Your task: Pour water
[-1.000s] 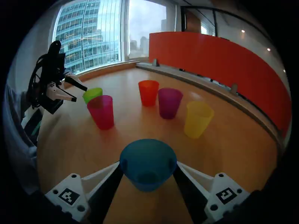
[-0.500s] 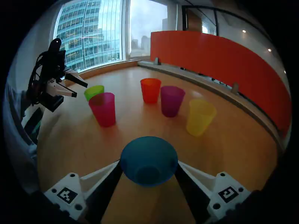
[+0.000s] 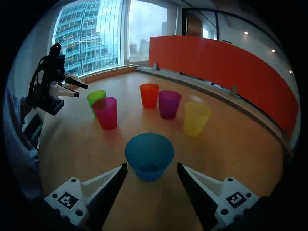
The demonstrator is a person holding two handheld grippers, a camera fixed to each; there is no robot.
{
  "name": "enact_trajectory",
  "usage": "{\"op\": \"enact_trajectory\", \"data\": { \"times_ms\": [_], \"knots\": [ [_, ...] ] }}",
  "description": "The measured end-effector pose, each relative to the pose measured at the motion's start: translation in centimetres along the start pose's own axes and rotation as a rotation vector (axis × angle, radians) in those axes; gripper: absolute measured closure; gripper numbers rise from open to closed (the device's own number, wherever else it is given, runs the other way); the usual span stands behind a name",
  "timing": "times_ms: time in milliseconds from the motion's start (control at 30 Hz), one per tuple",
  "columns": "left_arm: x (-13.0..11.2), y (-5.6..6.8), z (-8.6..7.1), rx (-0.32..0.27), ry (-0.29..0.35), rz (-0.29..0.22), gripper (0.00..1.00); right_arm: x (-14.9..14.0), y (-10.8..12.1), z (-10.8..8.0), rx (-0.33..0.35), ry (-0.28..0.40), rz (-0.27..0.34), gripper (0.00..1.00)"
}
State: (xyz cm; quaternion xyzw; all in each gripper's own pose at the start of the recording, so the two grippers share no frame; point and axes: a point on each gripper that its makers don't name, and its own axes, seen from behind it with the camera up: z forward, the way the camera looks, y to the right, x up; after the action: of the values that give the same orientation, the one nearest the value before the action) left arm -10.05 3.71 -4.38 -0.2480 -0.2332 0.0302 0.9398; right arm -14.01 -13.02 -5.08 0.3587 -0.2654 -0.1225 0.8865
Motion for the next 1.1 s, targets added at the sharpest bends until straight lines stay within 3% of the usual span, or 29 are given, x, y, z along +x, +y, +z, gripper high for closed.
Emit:
{"op": "enact_trajectory", "data": {
  "times_ms": [233,567,700,1100],
  "knots": [
    [1.5,-1.0,-1.2,0.057,0.071,-0.028,0.01,-0.5,0.9,-2.4,-0.058,0.03,0.002,0.0],
    [4.7,-2.4,-3.8,0.174,0.202,-0.057,0.01,1.4,2.0,-5.4,-0.155,0.146,0.051,0.0],
    [5.8,-2.7,-5.2,0.236,0.259,-0.047,0.01,2.4,2.8,-6.5,-0.215,0.203,0.063,0.0],
    [7.3,-2.3,-7.0,0.333,0.371,-0.071,0.01,5.4,6.8,-9.4,-0.452,0.357,0.121,0.0]
  ]
}}
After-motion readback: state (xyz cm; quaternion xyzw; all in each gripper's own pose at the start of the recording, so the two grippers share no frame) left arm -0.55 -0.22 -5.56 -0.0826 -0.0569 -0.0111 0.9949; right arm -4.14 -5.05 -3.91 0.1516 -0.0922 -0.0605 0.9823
